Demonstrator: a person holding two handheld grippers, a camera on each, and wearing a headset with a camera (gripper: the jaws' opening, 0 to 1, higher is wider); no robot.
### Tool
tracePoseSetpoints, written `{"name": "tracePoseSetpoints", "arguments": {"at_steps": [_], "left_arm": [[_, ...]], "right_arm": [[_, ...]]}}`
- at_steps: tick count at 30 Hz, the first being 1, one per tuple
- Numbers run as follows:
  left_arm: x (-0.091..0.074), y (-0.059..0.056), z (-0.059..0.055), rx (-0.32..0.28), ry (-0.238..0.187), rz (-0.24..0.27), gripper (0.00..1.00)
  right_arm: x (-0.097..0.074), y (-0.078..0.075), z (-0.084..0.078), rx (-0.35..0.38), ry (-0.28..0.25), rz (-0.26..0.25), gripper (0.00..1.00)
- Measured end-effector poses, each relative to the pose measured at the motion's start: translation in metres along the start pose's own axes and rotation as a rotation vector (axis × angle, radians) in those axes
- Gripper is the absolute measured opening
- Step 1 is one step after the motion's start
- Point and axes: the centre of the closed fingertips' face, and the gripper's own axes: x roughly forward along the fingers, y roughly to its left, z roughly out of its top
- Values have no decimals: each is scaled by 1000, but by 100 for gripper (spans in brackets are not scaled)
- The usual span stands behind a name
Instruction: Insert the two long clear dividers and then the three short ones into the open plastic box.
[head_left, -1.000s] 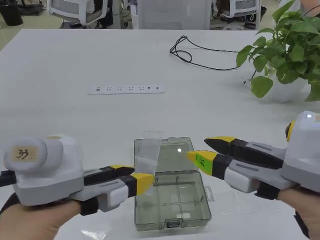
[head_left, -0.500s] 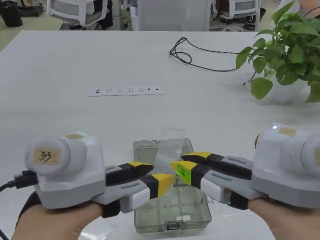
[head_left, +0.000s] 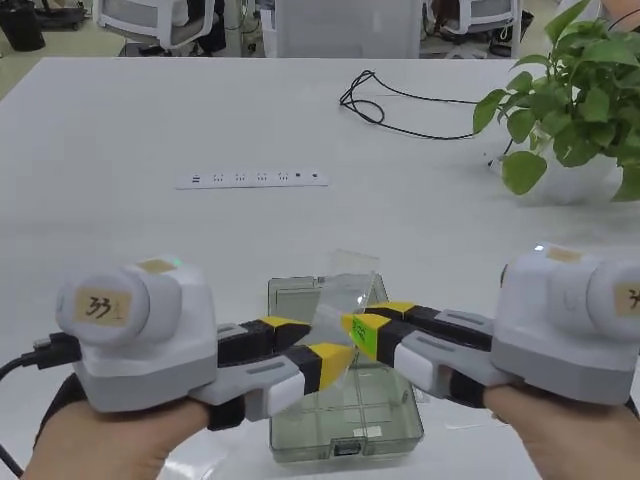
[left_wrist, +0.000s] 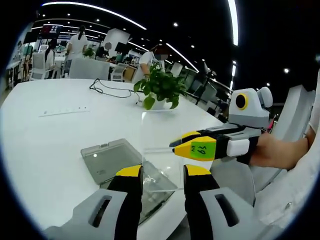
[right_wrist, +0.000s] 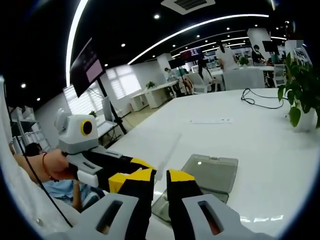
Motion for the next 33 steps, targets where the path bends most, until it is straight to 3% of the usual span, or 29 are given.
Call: {"name": "tracePoseSetpoints", "arguments": {"at_steps": [11, 21, 27, 33], "left_arm": [[3, -3, 1, -3, -15, 2, 31], [3, -1, -2, 16, -13, 2, 27], [-4, 5, -2, 43, -25, 7, 29], [-13, 10, -6, 83, -22, 5, 36]], "right_arm": [[1, -1, 0, 68, -14, -40, 7], [0, -1, 0, 84, -6, -36, 6], [-4, -8, 6, 86, -8, -48, 6], [-6, -24, 5, 77, 24, -83, 6]]}}
